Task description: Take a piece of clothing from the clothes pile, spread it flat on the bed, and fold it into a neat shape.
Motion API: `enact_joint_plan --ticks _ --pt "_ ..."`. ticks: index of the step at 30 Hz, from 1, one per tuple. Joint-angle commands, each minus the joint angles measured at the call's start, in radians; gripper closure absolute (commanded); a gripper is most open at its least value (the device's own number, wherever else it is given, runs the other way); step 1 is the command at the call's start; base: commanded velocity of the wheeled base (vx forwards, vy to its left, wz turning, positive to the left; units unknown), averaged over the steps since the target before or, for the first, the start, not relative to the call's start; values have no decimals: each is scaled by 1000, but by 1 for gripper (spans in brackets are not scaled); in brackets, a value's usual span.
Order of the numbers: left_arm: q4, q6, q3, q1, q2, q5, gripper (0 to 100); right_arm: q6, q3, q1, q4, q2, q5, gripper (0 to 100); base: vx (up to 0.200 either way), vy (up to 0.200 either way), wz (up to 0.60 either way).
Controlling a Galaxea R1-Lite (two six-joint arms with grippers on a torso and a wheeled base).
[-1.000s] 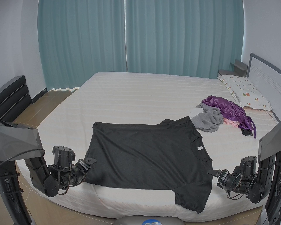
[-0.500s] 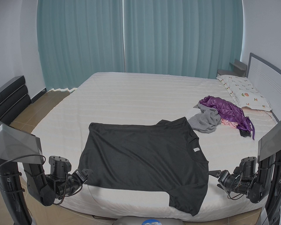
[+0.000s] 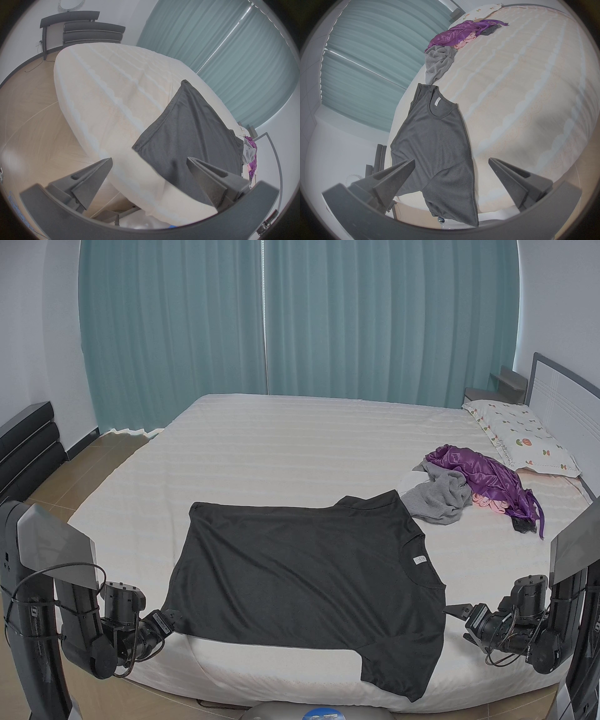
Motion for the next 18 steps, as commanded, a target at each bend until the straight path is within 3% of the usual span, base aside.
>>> enact_joint_plan --ticks 1,2,13,18 --pt "-5 1 -35 12 46 15 0 0 18 1 0 1 0 0 0 0 0" --pt "-6 1 -40 12 51 21 100 0 18 1 0 3 0 0 0 0 0" --pt "-6 5 -24 27 43 33 100 -5 18 1 0 4 -1 0 0 0 0" --pt "-6 61 22 37 12 34 100 -12 18 3 0 12 -4 0 0 0 0"
